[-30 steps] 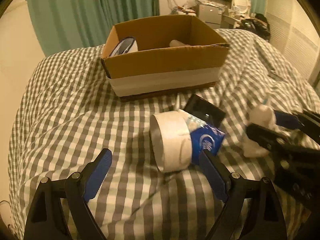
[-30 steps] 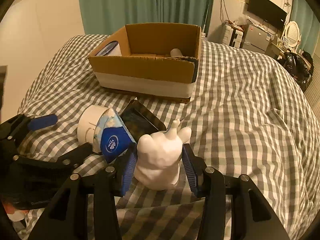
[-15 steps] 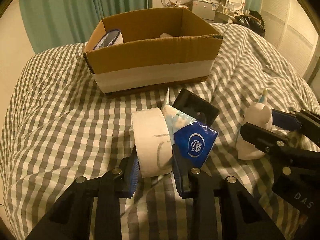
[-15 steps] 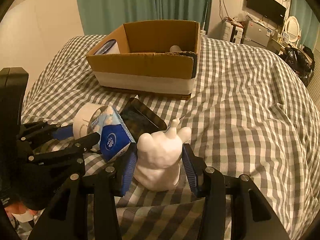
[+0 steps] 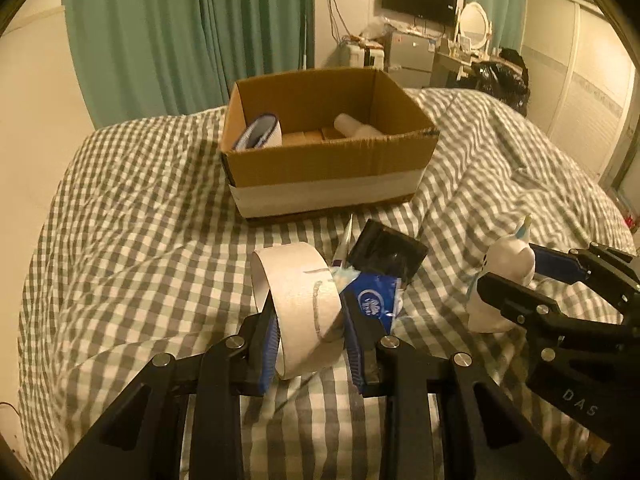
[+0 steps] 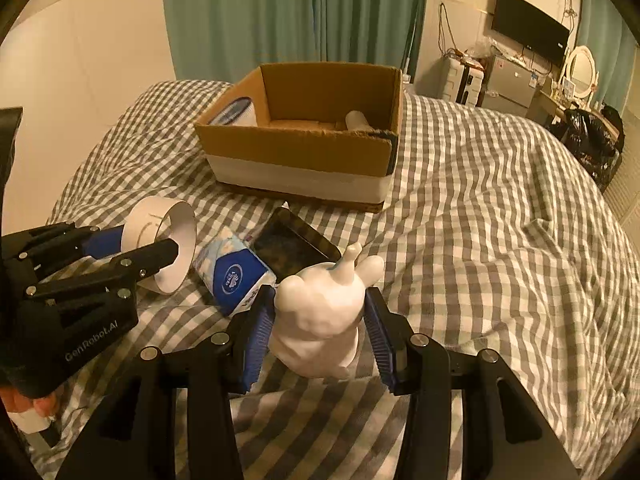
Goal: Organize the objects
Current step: 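Carry the tape roll with the left tool while the right tool carries the figurine over the box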
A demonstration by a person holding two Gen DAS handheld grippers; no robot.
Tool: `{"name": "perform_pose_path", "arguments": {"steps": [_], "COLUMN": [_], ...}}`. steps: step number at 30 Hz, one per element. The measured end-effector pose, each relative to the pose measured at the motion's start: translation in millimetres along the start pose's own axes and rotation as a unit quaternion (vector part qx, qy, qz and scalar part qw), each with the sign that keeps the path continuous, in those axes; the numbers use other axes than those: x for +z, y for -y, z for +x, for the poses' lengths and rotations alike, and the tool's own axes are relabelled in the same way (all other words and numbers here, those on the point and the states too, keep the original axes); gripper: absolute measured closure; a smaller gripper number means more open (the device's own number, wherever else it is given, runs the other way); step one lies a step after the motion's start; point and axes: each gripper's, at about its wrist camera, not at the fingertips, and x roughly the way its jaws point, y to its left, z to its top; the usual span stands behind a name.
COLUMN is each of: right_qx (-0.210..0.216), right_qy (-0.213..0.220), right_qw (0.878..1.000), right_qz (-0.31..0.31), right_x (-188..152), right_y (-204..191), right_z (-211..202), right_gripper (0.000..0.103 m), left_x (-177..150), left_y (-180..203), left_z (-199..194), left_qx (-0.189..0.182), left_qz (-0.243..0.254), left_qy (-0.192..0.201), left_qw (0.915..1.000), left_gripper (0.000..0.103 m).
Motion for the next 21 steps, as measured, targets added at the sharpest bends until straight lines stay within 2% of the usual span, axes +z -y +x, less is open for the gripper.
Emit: {"name": "perform_pose_path", "arguments": {"steps": [7, 11, 21], "right_qx": [-0.004, 0.016, 0.005], "right_qy": [0.026, 0.053, 0.112], "right_qw": [1.0, 0.998, 0.992], "right_qz": [-0.016, -0.02, -0.056], "right_x": [4, 14, 76], "right_y": [-11, -14, -18], "right_z": [-30, -51, -90], "right_gripper": [0.058, 0.058, 0.058], "left_x": [5, 15, 78], "left_y": [-2, -7, -24], "left_z": [-32, -52, -81], "left_qx": [-0.008, -0.009, -0.007], "left_qz": [0.002, 0.006, 0.005], "left_qy": [0.026, 0.045, 0.09], "left_qw": [0.9996, 0.9989, 0.9959], "left_gripper": [0.074, 0.074, 0.074]}}
